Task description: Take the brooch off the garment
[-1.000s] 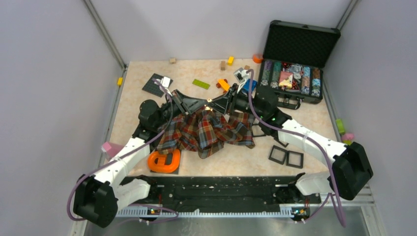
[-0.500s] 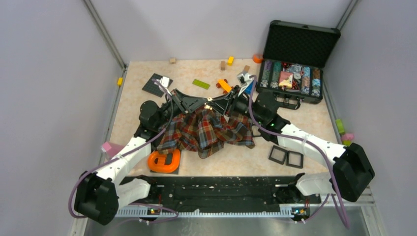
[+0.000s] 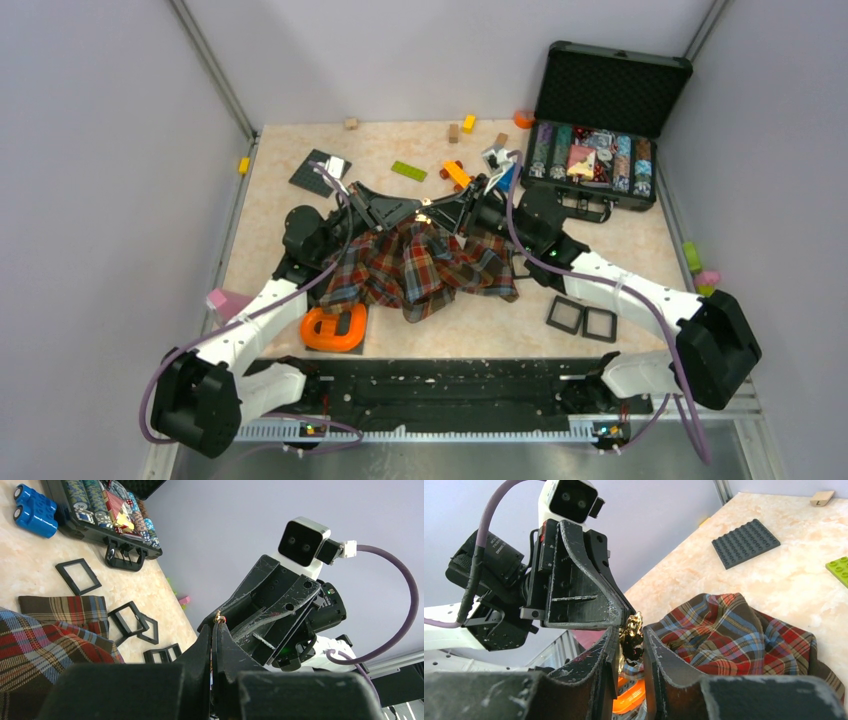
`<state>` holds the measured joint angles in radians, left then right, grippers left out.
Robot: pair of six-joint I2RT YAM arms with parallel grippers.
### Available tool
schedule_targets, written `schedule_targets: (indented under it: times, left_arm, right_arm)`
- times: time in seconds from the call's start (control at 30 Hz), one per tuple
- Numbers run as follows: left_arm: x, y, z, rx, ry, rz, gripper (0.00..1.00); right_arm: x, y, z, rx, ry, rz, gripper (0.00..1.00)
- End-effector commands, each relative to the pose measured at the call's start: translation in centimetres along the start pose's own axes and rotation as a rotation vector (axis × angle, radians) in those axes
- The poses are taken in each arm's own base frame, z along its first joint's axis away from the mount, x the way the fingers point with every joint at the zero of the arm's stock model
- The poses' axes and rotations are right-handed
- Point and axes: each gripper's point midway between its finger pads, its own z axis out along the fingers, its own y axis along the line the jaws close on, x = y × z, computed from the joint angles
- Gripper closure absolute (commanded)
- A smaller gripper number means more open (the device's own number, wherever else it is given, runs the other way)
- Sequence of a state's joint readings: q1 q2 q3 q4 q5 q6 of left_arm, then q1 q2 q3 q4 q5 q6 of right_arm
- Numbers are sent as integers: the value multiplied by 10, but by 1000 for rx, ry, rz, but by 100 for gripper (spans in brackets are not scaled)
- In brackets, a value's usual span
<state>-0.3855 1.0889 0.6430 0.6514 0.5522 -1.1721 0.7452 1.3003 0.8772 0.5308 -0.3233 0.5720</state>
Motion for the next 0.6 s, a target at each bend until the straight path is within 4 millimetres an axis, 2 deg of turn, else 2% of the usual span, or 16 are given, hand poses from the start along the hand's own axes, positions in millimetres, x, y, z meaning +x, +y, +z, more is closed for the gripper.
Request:
schedule_targets:
  times: [0.0, 0.57]
  left_arm:
    - [-5, -27, -1, 98, -16, 68, 100]
    - [-4, -26, -1, 89, -7, 98, 100]
  right_arm:
    - [-4, 23, 4, -61, 17, 11, 77]
    - [0, 27, 6, -84, 75, 42, 78]
